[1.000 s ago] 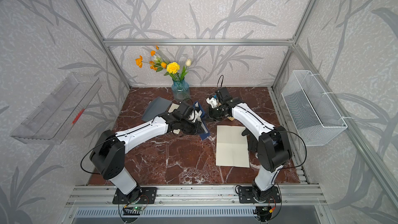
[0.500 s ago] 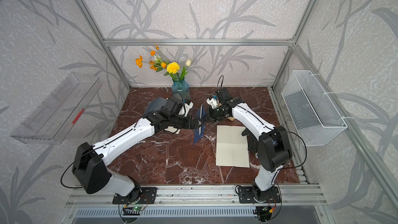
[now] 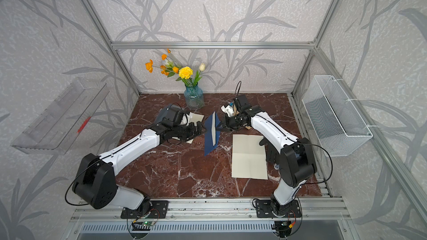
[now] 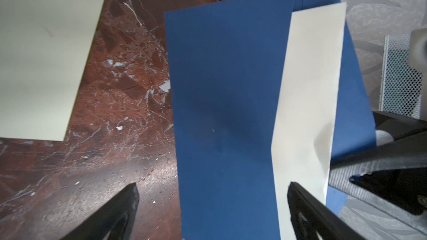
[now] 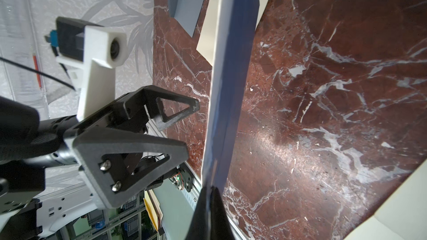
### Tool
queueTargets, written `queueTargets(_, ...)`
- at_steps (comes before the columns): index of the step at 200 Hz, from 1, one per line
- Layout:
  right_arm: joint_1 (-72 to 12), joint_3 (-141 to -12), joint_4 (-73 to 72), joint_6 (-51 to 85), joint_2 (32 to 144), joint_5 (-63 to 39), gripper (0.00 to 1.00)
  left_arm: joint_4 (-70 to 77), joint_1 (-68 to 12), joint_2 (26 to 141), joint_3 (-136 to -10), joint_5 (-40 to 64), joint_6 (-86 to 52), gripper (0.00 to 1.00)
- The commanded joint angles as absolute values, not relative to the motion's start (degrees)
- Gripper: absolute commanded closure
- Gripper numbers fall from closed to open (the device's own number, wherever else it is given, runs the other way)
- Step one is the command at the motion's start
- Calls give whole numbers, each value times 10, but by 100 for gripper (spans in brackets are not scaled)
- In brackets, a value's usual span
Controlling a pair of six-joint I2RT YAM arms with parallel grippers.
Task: Fold the letter paper in half and place it into the envelope
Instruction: Place the letter paper in the envelope.
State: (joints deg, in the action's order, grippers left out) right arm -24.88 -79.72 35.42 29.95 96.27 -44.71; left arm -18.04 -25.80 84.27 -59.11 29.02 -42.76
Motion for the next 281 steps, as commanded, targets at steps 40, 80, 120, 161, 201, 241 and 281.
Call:
queueTargets(40, -247, -757, 265, 331, 916, -525, 100, 78, -230, 844, -488, 379, -552, 5)
queueTargets(80, -246, -742, 237, 349, 908, -538, 100, 211, -217, 836, -449, 398, -610, 28)
queueTargets(120, -245, -750, 272, 333, 920, -518, 100, 213, -214, 816, -449, 397, -603, 61)
queueTargets(161, -245, -761, 300, 318, 932, -500, 100, 220, -209, 802, -437, 401, -606, 74)
queueTargets(201, -241, -777, 329, 299, 937, -488, 100, 239, -206, 795, -426, 409, -612, 93)
queueTargets(241, -237, -791, 347, 288, 942, -489, 100, 271, -206, 797, -421, 419, -625, 100)
queueTargets(281, -237, -786, 329, 301, 944, -501, 100, 291, -206, 798, -418, 427, -639, 99)
